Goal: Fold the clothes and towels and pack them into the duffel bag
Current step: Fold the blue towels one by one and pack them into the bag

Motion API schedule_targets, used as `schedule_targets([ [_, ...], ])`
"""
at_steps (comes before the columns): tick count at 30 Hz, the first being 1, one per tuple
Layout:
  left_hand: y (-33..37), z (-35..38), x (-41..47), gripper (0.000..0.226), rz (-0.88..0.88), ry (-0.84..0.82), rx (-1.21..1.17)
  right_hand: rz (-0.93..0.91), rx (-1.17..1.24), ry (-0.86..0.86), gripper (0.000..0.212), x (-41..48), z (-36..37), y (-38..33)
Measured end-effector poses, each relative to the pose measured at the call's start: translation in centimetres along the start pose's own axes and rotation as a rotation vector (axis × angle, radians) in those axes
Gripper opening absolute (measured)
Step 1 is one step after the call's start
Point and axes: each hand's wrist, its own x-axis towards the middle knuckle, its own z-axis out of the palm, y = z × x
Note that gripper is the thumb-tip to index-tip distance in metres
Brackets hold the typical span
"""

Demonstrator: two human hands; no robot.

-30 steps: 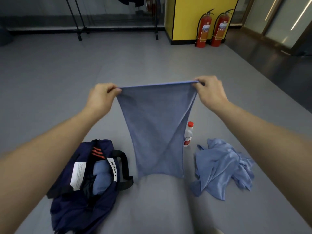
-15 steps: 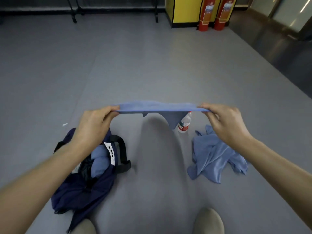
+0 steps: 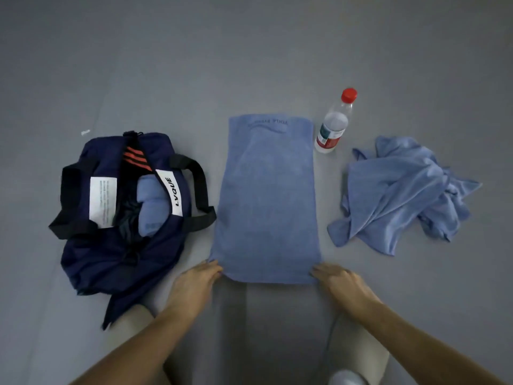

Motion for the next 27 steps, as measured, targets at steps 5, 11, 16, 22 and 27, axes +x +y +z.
schedule_targets([
  [5,-0.3,2.7,-2.2,0.033,0.088,-0.098,0.152,0.022,-0.077,-0.208,0.027,-1.9,4.2,-0.8],
  [11,-2.0,4.2,-4.5,0.025,0.174,-0.251,0.201,0.098,-0.227,-0.308,0.042,-2.5,5.7,-2.8],
  [16,-0.5,3.1,-0.3,0.042,0.273,-0.153,0.12,0.119,-0.115,-0.363,0.035,1.1,2.6,-2.9],
  [22,0.9,2.6,16.1,0.052,0.202,0.018,0.094,0.018,-0.034,-0.132,0.053,14.0,-4.5,1.0],
  [27,-0.4,0.6,29.0,0.054,0.081,0.033,0.11,0.226,0.09,-0.014,0.061,26.5,-8.5,4.8],
])
